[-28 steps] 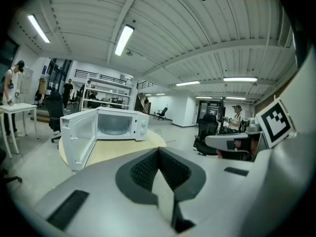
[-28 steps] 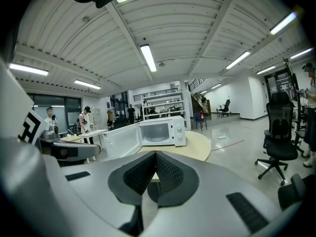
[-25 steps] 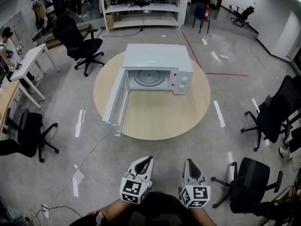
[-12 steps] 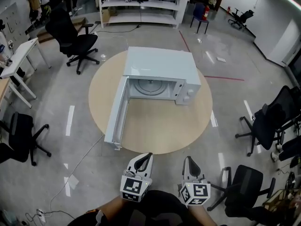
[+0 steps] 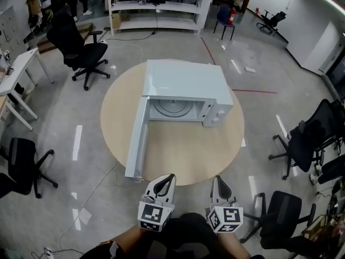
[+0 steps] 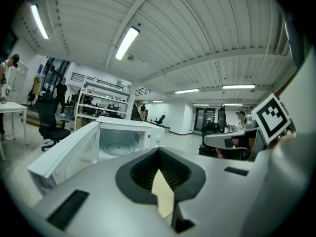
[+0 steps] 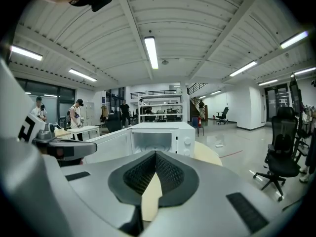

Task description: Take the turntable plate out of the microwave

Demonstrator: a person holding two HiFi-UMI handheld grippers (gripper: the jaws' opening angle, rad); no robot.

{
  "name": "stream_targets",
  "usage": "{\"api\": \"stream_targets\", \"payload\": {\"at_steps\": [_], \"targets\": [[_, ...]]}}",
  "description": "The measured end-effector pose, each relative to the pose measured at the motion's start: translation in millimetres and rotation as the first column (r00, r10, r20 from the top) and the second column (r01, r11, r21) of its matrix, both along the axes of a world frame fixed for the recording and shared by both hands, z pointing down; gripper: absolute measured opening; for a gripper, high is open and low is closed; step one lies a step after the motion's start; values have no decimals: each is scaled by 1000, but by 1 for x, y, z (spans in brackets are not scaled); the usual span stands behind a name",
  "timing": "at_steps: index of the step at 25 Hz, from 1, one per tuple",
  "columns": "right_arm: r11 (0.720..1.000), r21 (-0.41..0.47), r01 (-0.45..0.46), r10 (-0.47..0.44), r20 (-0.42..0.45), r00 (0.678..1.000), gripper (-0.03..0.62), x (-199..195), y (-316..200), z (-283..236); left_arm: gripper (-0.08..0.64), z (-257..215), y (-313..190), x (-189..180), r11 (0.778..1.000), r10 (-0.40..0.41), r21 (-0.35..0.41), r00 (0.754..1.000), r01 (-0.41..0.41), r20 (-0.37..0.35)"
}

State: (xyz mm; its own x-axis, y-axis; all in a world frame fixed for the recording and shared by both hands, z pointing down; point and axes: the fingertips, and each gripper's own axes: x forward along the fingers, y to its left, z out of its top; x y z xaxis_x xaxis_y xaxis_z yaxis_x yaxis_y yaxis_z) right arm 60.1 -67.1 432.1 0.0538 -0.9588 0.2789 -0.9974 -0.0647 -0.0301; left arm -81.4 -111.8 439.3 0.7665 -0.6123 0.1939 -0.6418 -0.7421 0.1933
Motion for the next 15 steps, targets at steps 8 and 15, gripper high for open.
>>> {"api": "stream_targets", "payload": {"at_steps": [8, 15], "targets": [[998, -5, 62, -62, 27, 998, 15, 1, -44, 13, 46, 14, -26, 0, 999, -48, -20, 999, 48, 26], [990, 11, 139, -140, 59, 988, 15, 24, -102, 17, 47, 18, -69, 17, 990, -136, -24, 989, 138, 57]]}}
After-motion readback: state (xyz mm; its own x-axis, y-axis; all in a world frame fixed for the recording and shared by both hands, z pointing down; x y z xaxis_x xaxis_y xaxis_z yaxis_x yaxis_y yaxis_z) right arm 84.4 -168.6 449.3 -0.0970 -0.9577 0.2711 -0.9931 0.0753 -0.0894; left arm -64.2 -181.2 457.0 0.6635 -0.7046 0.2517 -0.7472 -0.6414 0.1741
